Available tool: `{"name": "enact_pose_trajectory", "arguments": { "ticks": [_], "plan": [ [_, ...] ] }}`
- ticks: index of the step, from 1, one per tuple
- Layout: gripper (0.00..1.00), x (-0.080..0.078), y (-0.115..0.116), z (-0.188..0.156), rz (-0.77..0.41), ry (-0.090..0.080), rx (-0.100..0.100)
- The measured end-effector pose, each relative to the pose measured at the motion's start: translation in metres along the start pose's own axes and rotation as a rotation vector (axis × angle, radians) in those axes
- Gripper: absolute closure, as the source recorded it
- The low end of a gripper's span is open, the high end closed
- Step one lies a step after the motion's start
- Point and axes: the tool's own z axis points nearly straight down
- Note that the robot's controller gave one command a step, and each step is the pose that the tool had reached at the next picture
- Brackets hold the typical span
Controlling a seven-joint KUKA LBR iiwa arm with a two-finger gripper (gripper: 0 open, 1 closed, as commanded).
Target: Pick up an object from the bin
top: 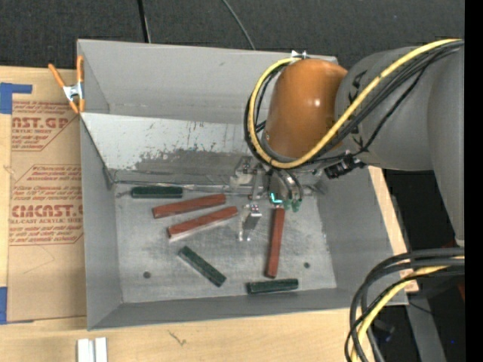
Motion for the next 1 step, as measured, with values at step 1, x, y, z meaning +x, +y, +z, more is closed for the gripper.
{"name": "enact_pose_trajectory", "arguments": {
  "ticks": [1],
  "plan": [
    [0.00, -0.0019, -0.0003, -0.0044, 0.000, -0.008, 0.000]
  ]
}}
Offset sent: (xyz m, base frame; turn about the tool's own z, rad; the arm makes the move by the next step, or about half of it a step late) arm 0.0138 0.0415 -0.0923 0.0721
